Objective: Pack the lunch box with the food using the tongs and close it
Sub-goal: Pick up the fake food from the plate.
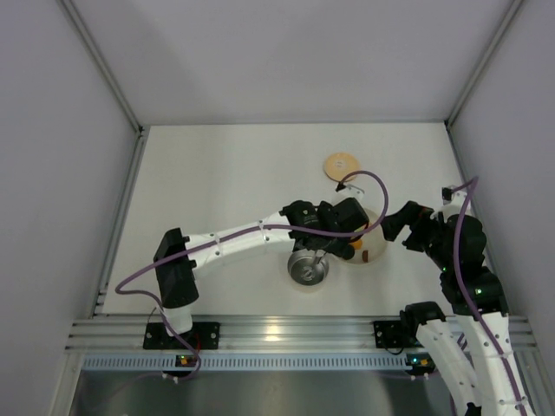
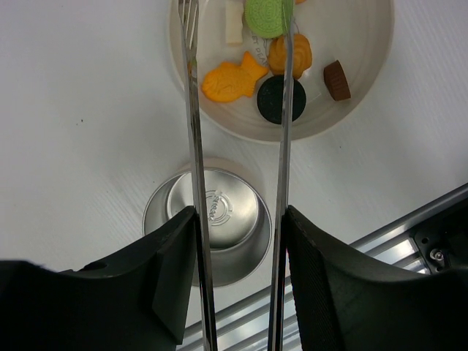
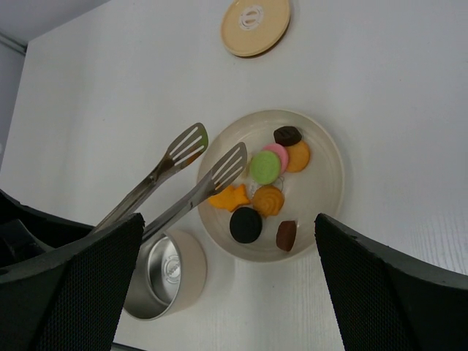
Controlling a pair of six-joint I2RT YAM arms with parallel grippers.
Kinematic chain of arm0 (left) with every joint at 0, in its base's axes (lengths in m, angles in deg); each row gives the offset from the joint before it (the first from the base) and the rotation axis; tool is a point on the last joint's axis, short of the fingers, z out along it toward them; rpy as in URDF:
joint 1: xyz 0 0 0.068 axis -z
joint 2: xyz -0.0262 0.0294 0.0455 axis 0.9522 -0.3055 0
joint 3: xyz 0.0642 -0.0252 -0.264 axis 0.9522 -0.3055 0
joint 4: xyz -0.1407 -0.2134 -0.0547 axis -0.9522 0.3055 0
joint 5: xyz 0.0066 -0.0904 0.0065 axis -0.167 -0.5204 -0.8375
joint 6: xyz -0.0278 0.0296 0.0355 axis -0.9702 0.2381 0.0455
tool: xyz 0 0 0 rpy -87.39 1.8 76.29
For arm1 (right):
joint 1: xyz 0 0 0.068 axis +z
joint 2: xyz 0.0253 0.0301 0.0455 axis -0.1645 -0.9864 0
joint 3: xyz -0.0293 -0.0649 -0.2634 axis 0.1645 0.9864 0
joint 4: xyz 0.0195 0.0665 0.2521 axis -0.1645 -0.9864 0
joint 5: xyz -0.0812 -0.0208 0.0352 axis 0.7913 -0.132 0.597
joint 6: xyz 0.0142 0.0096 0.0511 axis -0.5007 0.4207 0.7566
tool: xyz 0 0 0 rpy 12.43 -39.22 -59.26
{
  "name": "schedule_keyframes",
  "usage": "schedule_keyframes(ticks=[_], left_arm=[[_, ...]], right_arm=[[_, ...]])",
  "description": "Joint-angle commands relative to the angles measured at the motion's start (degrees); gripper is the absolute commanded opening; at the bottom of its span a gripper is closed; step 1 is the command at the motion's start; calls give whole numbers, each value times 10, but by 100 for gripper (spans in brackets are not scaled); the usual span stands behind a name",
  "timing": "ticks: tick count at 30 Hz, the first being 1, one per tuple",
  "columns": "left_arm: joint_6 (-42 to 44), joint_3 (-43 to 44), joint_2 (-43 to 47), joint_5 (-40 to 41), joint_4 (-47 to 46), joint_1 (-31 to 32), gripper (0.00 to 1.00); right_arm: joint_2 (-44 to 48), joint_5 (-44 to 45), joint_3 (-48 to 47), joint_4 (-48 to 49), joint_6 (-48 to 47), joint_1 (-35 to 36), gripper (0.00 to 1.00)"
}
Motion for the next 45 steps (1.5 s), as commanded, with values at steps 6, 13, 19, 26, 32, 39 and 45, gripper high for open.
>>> schedule_keyframes(ticks=[6,13,19,26,32,39,45], left_arm=[[4,-4,-7,17,-7,-8,54],[4,-34,-10,-1,-32,-25,52],[9,-45,-17,-18,-51,-33,51],[14,-55,-8,-34,-66,-33,50],[17,-54,-20,-42,-64,-33,51],[13,-59,-28,-41,-69,-33,50],[14,-60,-31,-42,-70,-33,48]], right_arm=[[9,8,-19,-4,-8,-7,99],[9,7,-18,-4,-7,-7,99],[10,11,-19,-8,-9,-7,100],[9,13,-19,-7,-10,-7,99],[11,12,-17,-5,-8,-7,100],[11,14,-16,-8,-10,-7,100],[11,14,-16,-8,-10,-7,100]])
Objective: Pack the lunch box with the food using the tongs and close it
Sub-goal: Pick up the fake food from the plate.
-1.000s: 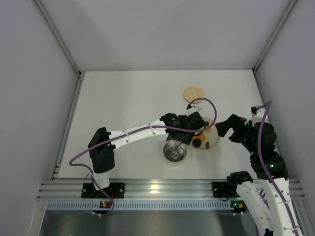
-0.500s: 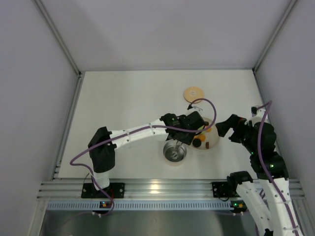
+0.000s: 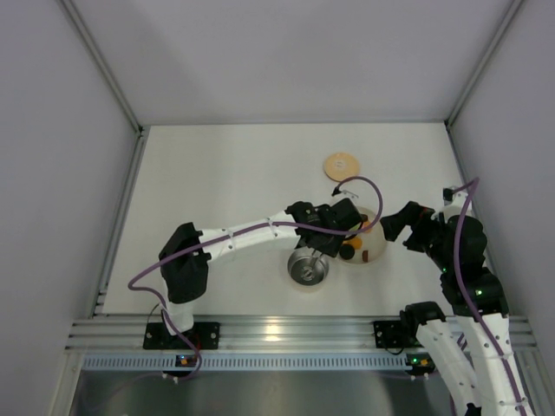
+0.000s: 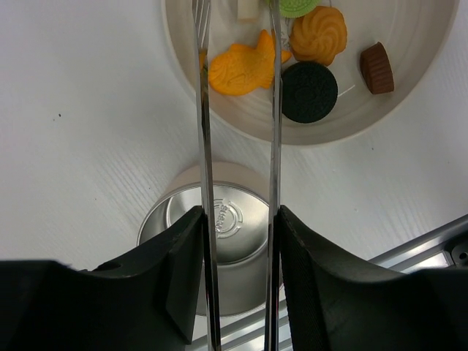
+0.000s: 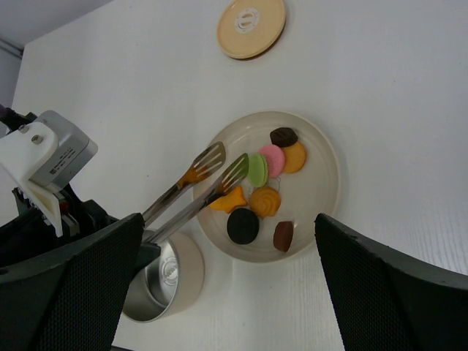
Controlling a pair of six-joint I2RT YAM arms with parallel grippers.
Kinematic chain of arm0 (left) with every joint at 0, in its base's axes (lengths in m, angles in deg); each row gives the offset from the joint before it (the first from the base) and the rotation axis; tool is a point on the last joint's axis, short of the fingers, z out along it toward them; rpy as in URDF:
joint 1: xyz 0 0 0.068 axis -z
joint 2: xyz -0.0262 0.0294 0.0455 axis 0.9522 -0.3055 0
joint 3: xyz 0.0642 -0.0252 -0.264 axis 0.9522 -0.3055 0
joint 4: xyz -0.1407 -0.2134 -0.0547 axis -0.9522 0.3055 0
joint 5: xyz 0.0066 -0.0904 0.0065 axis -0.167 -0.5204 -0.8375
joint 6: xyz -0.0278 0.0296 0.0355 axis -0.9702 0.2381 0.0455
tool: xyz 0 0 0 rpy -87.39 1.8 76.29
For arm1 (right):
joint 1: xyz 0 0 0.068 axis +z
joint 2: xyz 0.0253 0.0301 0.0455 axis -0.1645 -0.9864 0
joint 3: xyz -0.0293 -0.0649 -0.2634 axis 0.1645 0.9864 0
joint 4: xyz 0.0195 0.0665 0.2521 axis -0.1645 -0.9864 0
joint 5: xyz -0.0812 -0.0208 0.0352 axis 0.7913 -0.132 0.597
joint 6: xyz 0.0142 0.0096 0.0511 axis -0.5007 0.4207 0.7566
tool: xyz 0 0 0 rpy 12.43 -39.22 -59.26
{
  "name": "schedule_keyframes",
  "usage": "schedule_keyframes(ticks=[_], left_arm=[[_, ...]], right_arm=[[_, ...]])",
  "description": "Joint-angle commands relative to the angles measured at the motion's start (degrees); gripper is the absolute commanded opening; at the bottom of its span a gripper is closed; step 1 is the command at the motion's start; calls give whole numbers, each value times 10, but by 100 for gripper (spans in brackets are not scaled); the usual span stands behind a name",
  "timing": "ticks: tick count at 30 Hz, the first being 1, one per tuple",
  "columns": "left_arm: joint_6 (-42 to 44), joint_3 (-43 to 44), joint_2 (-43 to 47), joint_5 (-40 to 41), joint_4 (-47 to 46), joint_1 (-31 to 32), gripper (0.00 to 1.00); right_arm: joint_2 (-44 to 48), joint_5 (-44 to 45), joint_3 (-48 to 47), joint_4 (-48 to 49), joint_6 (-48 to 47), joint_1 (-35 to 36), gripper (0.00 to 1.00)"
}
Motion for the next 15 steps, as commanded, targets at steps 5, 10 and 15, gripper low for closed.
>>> schedule_keyframes(ticks=[5,10,15], left_arm=[[4,-4,-1,3,-22,0,43],[6,-1,1,3,-21,0,32],[9,1,22,8,-19,1,25]], right_arm=[[7,6,-15,-4,-8,-7,99],[6,7,-16,-7,-9,-7,99],[4,7,-20,-7,-10,-7,99]])
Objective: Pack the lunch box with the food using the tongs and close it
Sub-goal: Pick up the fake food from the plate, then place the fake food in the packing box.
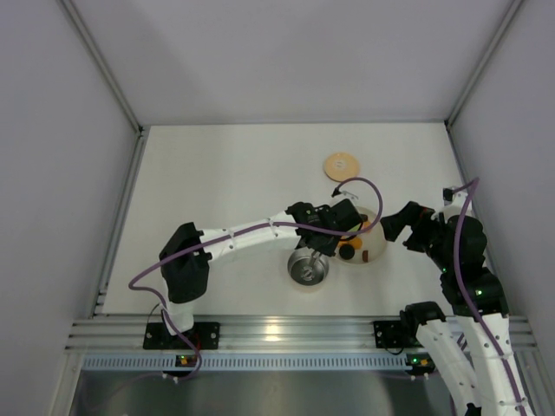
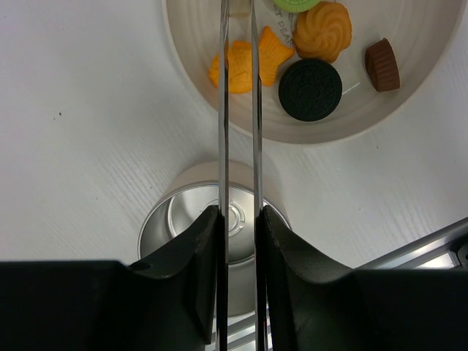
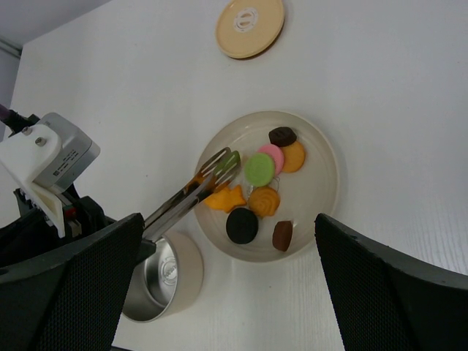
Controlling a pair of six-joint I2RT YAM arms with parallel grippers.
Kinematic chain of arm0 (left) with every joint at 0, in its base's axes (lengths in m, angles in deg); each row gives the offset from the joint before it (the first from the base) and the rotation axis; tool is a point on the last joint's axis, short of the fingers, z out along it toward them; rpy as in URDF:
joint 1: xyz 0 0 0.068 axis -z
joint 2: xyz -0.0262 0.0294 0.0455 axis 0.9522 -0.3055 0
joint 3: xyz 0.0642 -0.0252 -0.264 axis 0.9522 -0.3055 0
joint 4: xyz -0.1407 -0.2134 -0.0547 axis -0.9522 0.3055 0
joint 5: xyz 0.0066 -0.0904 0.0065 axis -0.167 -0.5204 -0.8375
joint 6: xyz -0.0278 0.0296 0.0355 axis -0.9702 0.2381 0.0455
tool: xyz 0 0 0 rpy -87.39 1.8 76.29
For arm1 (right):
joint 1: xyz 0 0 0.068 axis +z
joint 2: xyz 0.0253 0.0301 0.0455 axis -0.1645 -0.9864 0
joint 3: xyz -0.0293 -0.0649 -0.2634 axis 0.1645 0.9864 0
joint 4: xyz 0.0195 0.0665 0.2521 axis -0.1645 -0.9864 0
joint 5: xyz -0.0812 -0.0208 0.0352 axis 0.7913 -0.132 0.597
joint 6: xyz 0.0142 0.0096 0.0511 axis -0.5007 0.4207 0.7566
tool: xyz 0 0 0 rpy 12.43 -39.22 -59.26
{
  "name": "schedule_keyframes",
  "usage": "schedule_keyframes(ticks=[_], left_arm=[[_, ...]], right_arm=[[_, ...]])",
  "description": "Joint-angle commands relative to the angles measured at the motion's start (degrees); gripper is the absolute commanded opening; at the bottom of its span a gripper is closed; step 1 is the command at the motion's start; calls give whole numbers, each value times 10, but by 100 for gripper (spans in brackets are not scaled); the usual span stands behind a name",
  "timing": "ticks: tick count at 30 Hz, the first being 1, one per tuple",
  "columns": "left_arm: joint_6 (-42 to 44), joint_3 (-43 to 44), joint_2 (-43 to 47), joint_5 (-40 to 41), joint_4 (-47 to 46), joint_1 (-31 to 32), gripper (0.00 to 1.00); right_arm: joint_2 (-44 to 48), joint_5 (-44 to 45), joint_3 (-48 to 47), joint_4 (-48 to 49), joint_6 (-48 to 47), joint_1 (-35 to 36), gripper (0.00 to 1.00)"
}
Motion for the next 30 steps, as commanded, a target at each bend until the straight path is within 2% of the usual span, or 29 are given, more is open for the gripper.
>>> schedule_keyframes(ticks=[1,13,24,30], left_arm=[[9,5,29,10,-19,1,24],[1,6,155,30,48,5,24],[-47,-151,345,-23,91,31,27],[-73,-233,386,-39,97,61,27]], right_arm=[[4,6,-20,-6,-9,-7,99],[-3,5,-17,0,-8,-7,99],[-1,6,-2,10,-7,-7,99],[-1,4,12,20,-2,-7,100]])
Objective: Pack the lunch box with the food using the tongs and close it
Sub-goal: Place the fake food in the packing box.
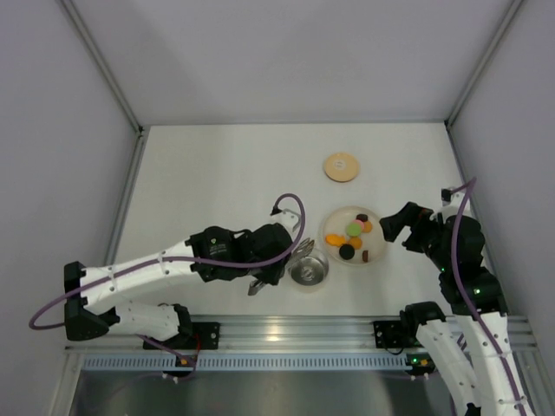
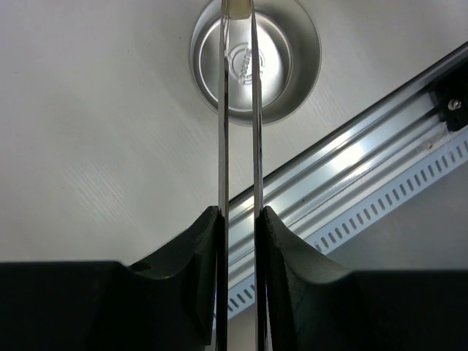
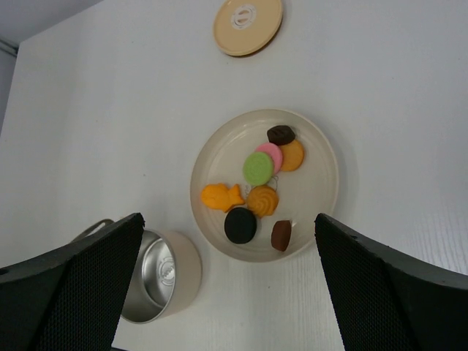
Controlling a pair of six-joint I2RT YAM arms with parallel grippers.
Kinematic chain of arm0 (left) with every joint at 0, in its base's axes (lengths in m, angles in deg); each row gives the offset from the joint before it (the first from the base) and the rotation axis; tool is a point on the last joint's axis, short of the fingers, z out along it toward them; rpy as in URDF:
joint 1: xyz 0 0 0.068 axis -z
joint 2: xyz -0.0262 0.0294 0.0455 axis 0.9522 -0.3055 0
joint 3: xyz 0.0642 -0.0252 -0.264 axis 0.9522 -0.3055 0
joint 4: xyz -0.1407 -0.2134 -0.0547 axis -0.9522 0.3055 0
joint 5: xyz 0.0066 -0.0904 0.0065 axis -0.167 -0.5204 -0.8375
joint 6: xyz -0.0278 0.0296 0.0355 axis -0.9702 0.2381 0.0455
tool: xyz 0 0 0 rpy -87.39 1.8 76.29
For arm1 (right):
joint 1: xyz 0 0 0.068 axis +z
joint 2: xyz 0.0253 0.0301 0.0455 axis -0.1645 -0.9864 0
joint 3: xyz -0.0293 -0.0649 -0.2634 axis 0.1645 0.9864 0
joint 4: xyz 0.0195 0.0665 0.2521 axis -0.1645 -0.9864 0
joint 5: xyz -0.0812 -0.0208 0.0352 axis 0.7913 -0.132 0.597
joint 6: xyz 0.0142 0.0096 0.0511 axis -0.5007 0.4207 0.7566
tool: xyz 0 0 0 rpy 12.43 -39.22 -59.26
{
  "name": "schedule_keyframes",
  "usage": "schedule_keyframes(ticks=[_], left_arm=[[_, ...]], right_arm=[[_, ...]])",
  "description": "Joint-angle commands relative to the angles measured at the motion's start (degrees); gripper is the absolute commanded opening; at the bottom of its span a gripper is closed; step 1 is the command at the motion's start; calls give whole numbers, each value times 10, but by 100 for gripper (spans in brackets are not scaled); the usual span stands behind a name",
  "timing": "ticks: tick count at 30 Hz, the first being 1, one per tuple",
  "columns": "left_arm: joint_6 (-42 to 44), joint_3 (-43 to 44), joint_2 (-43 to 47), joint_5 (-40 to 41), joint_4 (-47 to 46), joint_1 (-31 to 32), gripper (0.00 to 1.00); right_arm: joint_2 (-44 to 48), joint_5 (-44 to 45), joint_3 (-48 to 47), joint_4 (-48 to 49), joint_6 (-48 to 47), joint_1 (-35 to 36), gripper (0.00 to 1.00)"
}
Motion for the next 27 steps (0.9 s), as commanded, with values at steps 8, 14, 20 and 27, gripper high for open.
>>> schedule_keyframes(ticks=[8,14,20,27], left_arm=[[-41,-41,16,-5,3,47,32],[-43,-38,6,-8,-2,52,41],[-44,-27,1,-4,3,59,48],[-31,36,-23,6,3,62,48]], right_arm=[[-1,6,4,11,-6,-7,99],[2,7,6,9,-7,-7,99],[0,6,6,11,-6,-7,100],[-2,2,8,17,-3,-7,100]])
